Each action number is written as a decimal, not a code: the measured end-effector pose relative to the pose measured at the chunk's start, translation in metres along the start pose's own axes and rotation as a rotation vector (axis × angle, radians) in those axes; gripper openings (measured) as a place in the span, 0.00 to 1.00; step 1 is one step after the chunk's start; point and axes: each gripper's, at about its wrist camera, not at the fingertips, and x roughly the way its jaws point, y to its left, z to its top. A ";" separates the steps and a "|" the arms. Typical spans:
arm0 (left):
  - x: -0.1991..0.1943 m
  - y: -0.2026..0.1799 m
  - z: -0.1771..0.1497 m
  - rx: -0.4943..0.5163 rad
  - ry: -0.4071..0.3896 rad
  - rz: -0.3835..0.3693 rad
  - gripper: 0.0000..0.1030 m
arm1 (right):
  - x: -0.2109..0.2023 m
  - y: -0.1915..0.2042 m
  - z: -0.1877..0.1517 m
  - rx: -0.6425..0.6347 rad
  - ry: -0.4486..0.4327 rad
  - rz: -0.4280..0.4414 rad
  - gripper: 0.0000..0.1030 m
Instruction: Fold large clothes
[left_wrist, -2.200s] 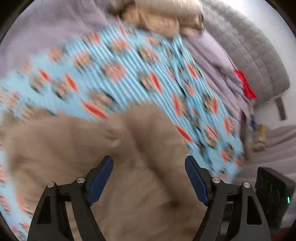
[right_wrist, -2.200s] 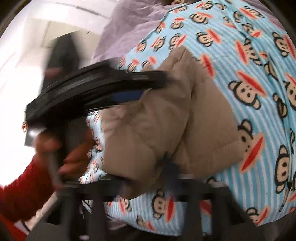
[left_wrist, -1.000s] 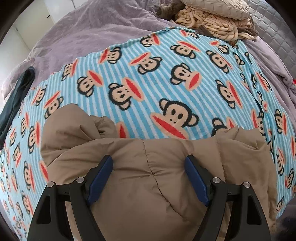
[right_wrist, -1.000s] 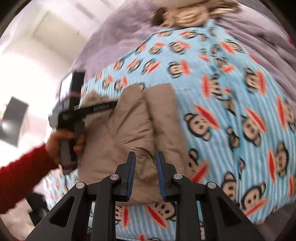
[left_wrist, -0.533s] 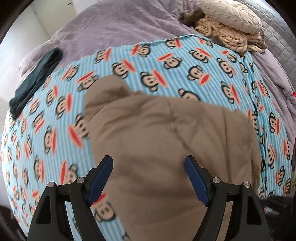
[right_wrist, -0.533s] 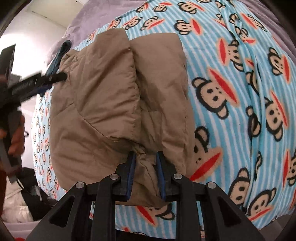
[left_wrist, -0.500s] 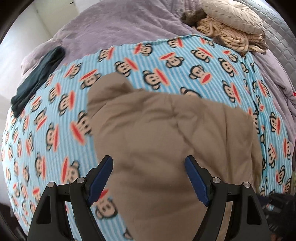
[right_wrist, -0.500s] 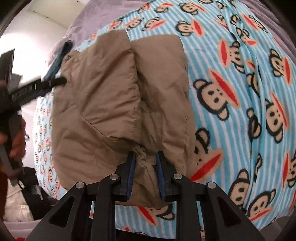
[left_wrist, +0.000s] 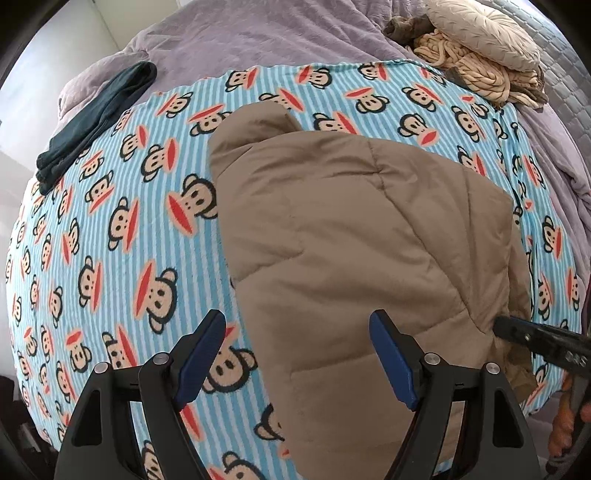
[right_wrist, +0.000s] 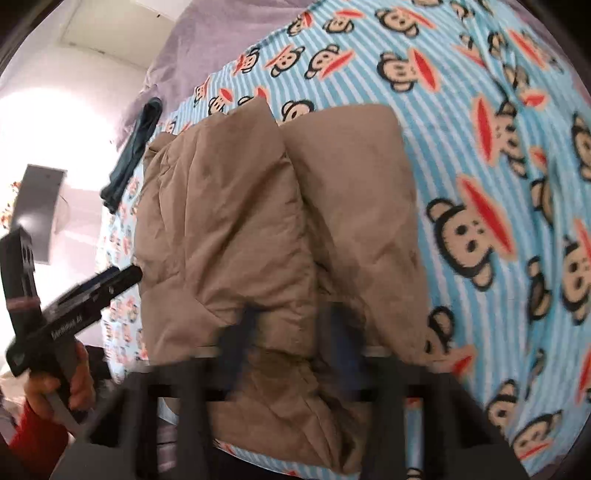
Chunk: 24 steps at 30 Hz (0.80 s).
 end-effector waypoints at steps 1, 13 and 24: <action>0.000 0.002 -0.001 -0.004 0.003 0.001 0.78 | 0.003 -0.004 0.001 0.017 -0.002 -0.010 0.23; 0.004 0.010 -0.010 -0.022 0.036 0.016 0.87 | 0.016 -0.021 0.001 0.048 0.003 -0.031 0.21; 0.008 0.027 -0.018 -0.116 0.026 -0.124 1.00 | -0.010 -0.012 0.002 0.005 -0.017 -0.048 0.39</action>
